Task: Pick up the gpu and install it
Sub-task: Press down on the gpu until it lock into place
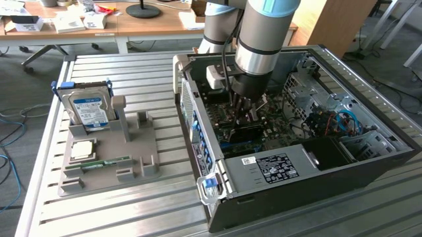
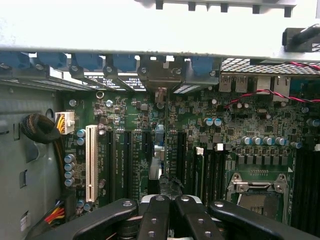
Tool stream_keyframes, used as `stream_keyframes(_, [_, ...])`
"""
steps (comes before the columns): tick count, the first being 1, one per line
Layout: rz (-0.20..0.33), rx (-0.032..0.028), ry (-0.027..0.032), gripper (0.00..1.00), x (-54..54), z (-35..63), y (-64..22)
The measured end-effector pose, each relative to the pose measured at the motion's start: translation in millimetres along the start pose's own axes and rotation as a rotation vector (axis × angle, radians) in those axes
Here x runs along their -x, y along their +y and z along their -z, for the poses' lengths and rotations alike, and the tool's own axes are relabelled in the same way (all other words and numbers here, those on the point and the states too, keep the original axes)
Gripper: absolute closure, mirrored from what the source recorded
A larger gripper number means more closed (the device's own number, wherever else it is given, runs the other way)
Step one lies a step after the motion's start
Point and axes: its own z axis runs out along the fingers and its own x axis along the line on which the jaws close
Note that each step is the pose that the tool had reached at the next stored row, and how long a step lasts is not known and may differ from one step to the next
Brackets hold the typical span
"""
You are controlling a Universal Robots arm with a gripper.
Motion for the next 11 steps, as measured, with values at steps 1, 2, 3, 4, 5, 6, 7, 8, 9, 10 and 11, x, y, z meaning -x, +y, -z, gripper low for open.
stream_keyframes(1, [0.0,0.0,-0.0003,0.89,0.0,0.0,0.0])
stream_keyframes(2, [0.0,-0.0001,-0.0004,0.89,0.0,-0.1,0.0])
stream_keyframes(3, [0.0,-0.0002,-0.0006,0.89,0.0,-0.1,0.2])
stream_keyframes(4, [0.0,-0.0001,-0.0006,0.89,0.0,0.0,0.3])
stream_keyframes(5, [0.0,-0.0001,-0.0007,0.89,0.0,0.0,0.4])
stream_keyframes(6, [0.0,-0.0001,-0.0007,0.89,0.0,0.0,0.4])
stream_keyframes(7, [0.0,-0.0002,-0.001,0.89,0.0,0.4,0.4])
stream_keyframes(8, [0.0,-0.0004,-0.0015,0.89,0.0,1.1,0.4])
stream_keyframes(9, [0.0,-0.0003,-0.0009,0.89,0.1,2.4,0.4])
stream_keyframes(10, [0.0,0.0,-0.0006,0.89,0.0,3.3,0.4])
stream_keyframes(11, [0.0,-0.0002,-0.0008,0.89,0.0,3.5,0.3])
